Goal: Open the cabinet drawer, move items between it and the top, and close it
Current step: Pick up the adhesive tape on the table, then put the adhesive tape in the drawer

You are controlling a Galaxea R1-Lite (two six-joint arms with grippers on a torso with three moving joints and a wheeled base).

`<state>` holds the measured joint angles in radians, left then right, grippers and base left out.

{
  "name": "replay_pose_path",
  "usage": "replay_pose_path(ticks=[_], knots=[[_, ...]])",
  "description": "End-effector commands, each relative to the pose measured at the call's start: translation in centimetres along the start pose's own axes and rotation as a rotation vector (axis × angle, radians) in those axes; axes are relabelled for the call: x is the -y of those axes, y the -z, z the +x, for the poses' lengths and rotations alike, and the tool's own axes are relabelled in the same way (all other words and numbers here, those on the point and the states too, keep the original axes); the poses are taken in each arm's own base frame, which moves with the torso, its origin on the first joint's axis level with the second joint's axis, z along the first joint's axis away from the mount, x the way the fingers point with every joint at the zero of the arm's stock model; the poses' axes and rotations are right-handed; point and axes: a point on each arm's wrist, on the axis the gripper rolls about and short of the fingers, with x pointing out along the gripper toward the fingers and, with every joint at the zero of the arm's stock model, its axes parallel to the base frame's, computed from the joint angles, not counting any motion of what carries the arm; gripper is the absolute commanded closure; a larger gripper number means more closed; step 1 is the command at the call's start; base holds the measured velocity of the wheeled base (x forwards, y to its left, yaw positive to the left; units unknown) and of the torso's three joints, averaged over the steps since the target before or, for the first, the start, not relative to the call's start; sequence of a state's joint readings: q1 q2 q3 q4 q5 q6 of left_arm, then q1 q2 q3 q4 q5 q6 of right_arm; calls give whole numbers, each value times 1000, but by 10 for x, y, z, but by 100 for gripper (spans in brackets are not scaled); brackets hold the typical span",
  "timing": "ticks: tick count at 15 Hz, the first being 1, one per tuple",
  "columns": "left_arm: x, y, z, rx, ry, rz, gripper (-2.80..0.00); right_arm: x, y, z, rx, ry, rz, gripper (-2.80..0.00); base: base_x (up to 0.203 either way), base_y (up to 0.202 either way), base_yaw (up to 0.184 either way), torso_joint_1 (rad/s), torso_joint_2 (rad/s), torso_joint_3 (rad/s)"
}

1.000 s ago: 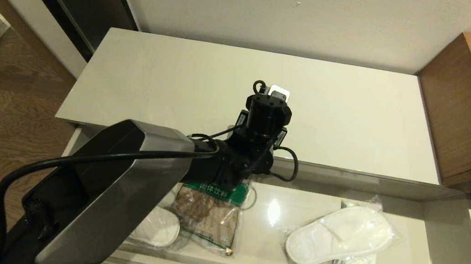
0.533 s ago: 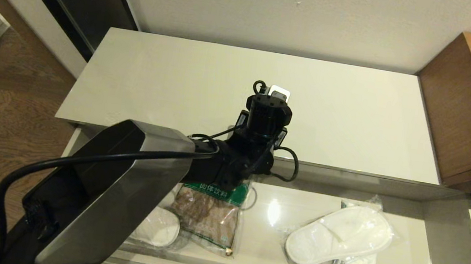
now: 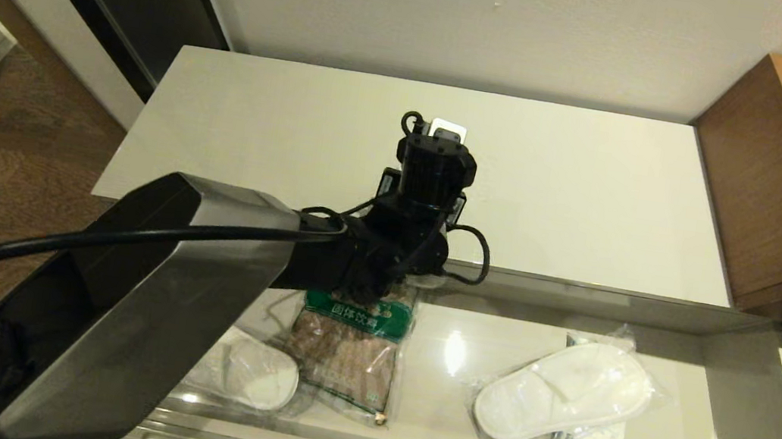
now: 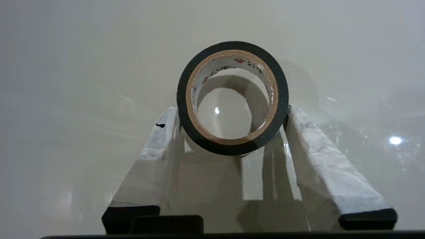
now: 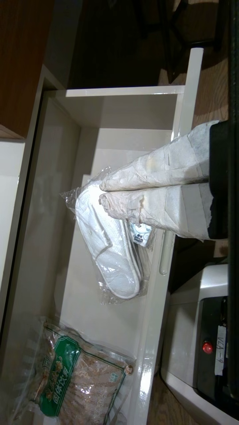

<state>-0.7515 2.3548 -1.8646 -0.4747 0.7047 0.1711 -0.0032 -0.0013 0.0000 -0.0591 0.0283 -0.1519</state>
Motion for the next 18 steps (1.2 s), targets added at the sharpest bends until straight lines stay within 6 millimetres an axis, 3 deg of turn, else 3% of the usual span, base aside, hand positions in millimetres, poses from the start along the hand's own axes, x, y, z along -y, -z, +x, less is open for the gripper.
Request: replay_pose_path(ticks=[1, 5, 9, 12, 15, 18], knots=[[-6, -11, -6, 14, -8, -21, 0, 0, 0, 0, 0, -1, 0, 0, 0, 0, 0, 0, 0, 0], [-34, -9, -41, -66, -10, -5, 0, 0, 0, 0, 0, -1, 0, 0, 0, 0, 0, 0, 0, 0], [-97, 15, -83, -194, -59, 11, 0, 0, 0, 0, 0, -1, 0, 0, 0, 0, 0, 0, 0, 0], [-148, 16, -120, -227, -113, -27, 0, 0, 0, 0, 0, -1, -1, 0, 0, 0, 0, 0, 0, 0], [-169, 52, -146, -353, -94, -64, 0, 0, 0, 0, 0, -1, 0, 0, 0, 0, 0, 0, 0, 0], [-174, 76, -146, -433, -63, -122, 0, 0, 0, 0, 0, -1, 0, 0, 0, 0, 0, 0, 0, 0]])
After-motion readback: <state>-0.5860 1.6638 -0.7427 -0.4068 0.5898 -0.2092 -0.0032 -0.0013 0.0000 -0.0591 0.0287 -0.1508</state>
